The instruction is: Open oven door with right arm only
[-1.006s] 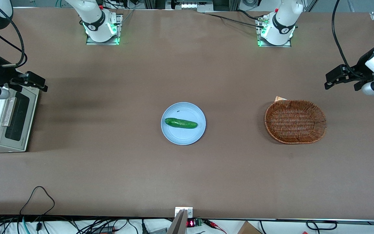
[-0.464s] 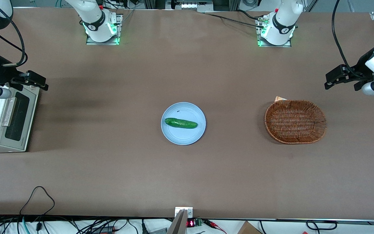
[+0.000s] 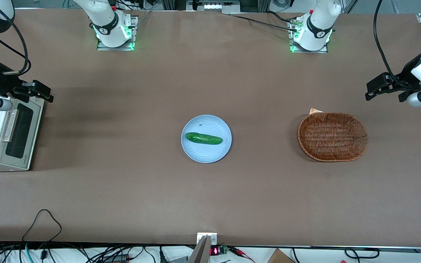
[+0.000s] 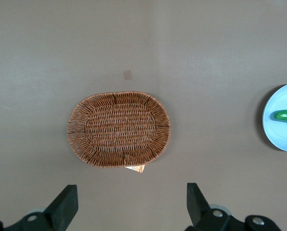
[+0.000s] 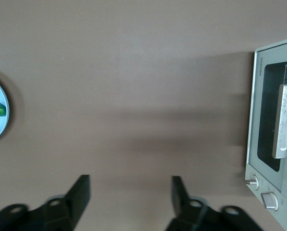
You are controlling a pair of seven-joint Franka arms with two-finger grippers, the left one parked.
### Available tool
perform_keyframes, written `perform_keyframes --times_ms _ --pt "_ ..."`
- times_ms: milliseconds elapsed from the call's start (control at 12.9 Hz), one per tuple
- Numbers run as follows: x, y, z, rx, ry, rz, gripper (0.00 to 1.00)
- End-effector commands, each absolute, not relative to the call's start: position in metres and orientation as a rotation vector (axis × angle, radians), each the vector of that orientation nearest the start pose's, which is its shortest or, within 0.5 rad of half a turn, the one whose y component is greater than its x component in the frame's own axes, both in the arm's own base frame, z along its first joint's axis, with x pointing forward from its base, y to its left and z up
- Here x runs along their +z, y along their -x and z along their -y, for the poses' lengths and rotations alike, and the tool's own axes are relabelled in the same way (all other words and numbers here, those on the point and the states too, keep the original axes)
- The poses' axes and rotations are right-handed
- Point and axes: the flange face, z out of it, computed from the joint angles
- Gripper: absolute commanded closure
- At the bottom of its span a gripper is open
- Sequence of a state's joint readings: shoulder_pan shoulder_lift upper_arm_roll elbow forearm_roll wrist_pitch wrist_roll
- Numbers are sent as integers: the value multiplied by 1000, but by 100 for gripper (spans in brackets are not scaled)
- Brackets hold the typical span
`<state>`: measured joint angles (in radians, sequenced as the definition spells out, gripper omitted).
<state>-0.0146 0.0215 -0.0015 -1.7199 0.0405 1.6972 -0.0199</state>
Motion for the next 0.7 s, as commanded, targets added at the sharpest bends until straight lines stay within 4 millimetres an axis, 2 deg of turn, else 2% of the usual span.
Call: perform_keyframes --times_ms 0,619 --pt "557 -566 6 78 3079 -8 100" --pt "552 -565 3 122 3093 20 100"
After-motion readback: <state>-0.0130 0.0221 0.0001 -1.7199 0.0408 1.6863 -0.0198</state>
